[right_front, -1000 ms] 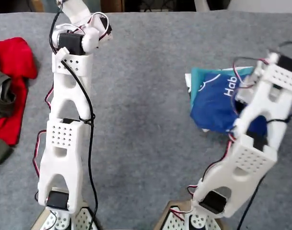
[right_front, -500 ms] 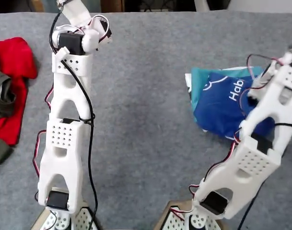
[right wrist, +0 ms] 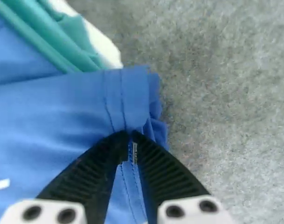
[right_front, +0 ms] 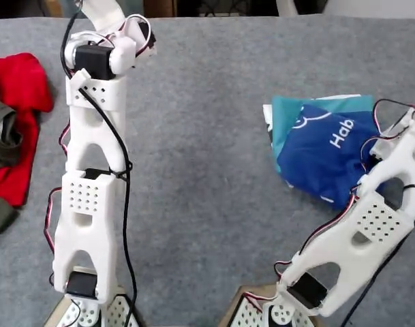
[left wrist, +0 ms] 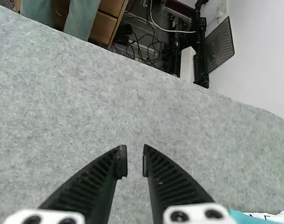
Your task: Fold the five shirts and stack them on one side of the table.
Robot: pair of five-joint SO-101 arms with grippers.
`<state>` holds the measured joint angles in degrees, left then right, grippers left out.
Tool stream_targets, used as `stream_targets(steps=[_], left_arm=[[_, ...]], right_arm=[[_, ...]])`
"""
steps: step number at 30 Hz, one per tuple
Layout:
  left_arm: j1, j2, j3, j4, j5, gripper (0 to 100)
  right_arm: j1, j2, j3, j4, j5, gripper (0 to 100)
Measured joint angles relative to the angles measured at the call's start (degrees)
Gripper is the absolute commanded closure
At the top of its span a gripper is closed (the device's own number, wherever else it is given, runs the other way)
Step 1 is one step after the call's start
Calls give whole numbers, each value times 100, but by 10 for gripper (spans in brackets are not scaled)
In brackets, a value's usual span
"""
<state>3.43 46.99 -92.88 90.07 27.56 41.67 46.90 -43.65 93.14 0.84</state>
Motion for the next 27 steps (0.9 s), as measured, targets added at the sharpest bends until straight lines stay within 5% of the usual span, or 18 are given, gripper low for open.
stream_targets(steps=[13, 19, 27], left_arm=[[-826, -149, 0, 404, -448, 913], [-2057, -642, 0, 1011, -1284, 911], [-4343, -818, -9, 1037, -1723, 911]], right_arm=[[-211, -730, -1011, 747, 0, 959], [-835, -1178, -659, 738, 0, 960], [-1046, -114, 88, -527, 0, 962]])
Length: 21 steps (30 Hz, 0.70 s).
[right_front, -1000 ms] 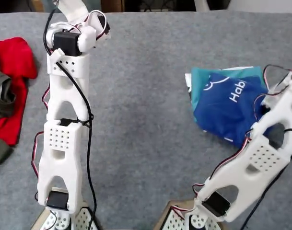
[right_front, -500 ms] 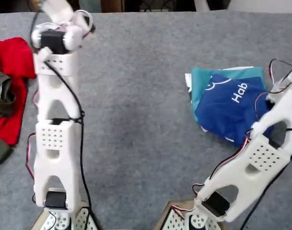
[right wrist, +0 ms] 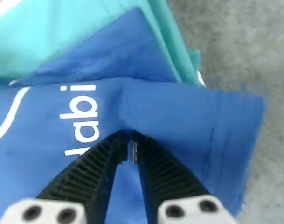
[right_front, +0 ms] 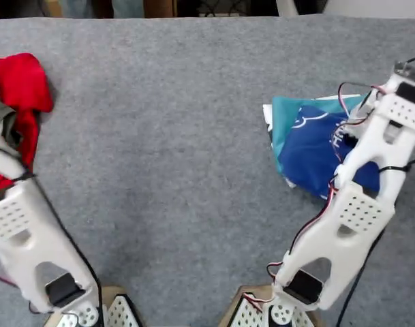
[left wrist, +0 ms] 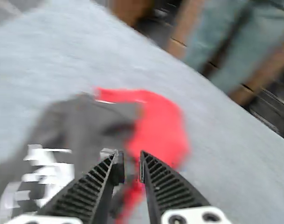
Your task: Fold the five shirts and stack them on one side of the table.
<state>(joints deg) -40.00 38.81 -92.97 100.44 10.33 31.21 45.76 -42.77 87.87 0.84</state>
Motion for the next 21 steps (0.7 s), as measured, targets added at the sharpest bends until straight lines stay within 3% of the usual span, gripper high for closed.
stream_targets(steps=[5, 11, 14, 21], left_arm=[[-932, 0, 0, 0, -378, 911], [-1477, 0, 0, 0, -668, 903], [-1741, 0, 149, 0, -853, 850], [-1829, 0, 2295, -9, -1530, 784]], right_arm=[[-132, 141, -396, 387, 0, 960], [-589, 141, -1952, 1213, 0, 962], [-782, 0, -2629, 1266, 0, 962], [-1152, -853, -2787, 1301, 0, 962]])
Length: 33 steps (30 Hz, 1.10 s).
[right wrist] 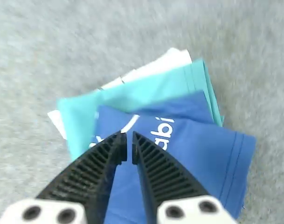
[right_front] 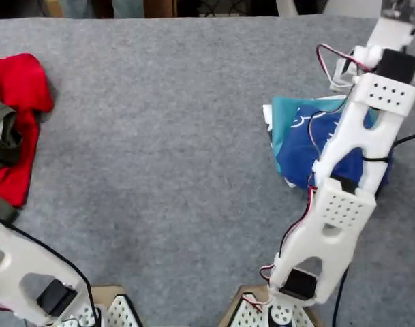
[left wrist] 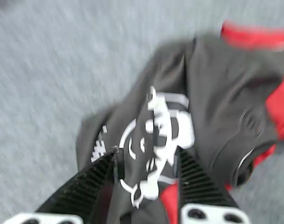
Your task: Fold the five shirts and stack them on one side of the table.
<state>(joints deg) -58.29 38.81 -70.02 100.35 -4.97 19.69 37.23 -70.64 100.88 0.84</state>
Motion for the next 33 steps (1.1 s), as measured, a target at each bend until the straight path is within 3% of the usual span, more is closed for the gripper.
stream_targets(steps=[10, 12, 15, 16, 22, 28, 33], left_arm=[[-510, 0, 2989, -1160, -62, 786], [-510, 0, 3411, -1442, -62, 827], [-519, 0, 3824, -1802, -62, 975], [-519, 0, 3868, -1837, -62, 972], [-396, -132, 3508, -1275, -62, 971], [-114, -695, 1934, -158, -62, 971], [-35, -1327, 659, 9, -62, 971]], right_arm=[[-589, -1257, 1451, 9, 0, 962], [-642, -1442, 1705, 9, 0, 962], [-686, -1670, 1960, 9, 0, 962], [-695, -1741, 2040, 9, 0, 962], [-686, -2127, 2418, 9, 0, 962], [-730, -2576, 3147, 9, 0, 962], [-923, -3130, 3833, 9, 0, 962]])
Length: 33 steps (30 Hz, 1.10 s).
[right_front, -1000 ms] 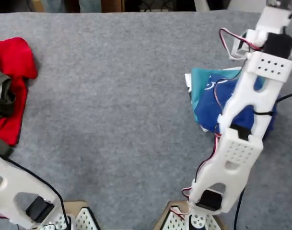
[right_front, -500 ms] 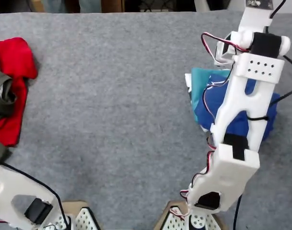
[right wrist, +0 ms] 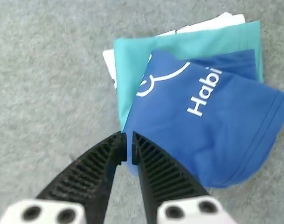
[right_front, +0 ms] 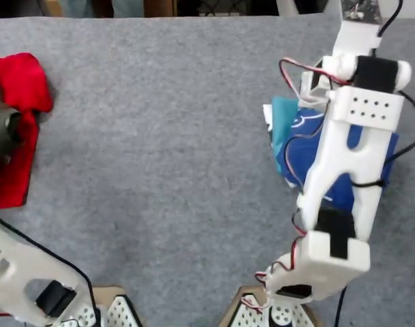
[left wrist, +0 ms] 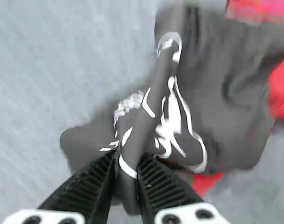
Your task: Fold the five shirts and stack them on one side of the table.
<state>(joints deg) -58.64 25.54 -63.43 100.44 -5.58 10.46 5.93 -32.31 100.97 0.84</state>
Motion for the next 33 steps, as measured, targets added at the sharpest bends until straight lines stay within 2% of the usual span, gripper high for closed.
stream_targets(steps=[9, 13, 18, 24, 29, 33], left_arm=[[404, -1653, -791, 18, 0, 971], [932, -2602, -800, 26, 0, 971], [2040, -3868, -413, 26, 0, 971], [4141, -5442, 1521, 26, 0, 971], [6330, -6716, 4237, 26, -220, 971], [7499, -7305, 6470, 9, -413, 971]], right_arm=[[-88, -1187, 1389, 0, 0, 961], [-88, -1415, 1486, -44, 264, 961], [-88, -1486, 1486, -44, 545, 960], [-88, -1486, 1521, -44, 633, 960], [-88, -1486, 1521, -44, 633, 960], [-88, -1486, 1521, -44, 633, 960]])
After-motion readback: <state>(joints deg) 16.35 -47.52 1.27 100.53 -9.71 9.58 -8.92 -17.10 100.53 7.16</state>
